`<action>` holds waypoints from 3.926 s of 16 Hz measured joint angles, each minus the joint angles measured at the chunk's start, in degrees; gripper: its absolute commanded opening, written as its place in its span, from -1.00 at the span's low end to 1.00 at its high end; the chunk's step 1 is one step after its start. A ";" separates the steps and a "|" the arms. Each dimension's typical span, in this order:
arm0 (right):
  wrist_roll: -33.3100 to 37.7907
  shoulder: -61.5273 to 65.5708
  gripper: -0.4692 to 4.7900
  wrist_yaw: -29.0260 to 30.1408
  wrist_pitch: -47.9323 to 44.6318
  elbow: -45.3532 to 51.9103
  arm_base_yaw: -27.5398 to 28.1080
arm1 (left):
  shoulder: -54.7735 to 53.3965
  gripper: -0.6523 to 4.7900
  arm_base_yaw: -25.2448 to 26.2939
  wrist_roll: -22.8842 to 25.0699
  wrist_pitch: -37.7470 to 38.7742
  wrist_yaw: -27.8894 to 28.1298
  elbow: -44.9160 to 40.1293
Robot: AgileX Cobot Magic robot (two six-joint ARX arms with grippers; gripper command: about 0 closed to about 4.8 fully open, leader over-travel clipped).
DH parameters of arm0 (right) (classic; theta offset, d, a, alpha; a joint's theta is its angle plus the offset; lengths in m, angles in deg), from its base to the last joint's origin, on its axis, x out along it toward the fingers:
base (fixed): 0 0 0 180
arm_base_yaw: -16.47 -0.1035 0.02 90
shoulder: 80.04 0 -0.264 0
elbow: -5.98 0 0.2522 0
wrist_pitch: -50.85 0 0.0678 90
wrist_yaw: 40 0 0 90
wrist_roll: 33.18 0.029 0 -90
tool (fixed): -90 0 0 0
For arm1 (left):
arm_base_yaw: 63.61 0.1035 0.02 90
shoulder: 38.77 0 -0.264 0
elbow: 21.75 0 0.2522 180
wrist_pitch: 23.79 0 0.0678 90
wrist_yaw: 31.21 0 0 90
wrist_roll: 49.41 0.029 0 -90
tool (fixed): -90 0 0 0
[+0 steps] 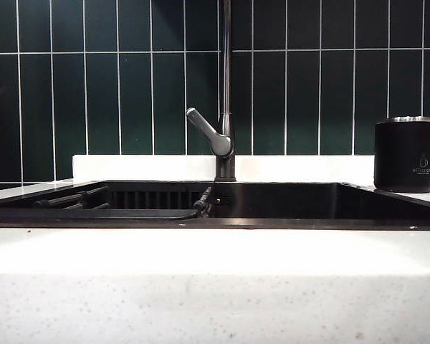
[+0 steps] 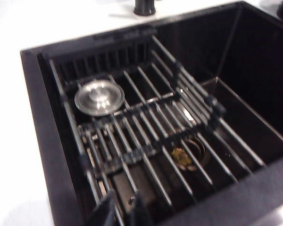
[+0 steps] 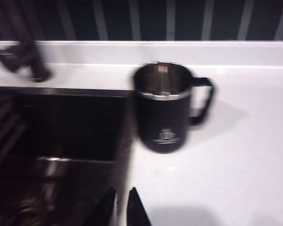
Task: Pick up the mug next to the sink, go to the faucet to get some water, pour the water into the sink, and finally put the mug back to its place.
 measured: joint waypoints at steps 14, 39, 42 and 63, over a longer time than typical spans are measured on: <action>0.11 -22.99 -0.64 -2.56 17.86 0.79 -6.58 | 7.26 -0.78 -0.02 -1.40 4.00 4.24 -0.15; -2.08 -22.95 -0.85 -14.36 -4.02 25.97 -6.47 | 7.26 -0.78 0.00 -2.54 -17.90 11.15 -20.92; -2.14 -22.95 -0.85 -14.36 -6.43 25.97 -6.47 | 7.26 -0.78 0.00 -2.47 -21.42 11.15 -23.19; -3.50 -22.95 -0.84 -14.73 -7.98 25.97 -6.43 | 16.00 -0.78 0.00 -2.43 -30.27 9.01 -23.32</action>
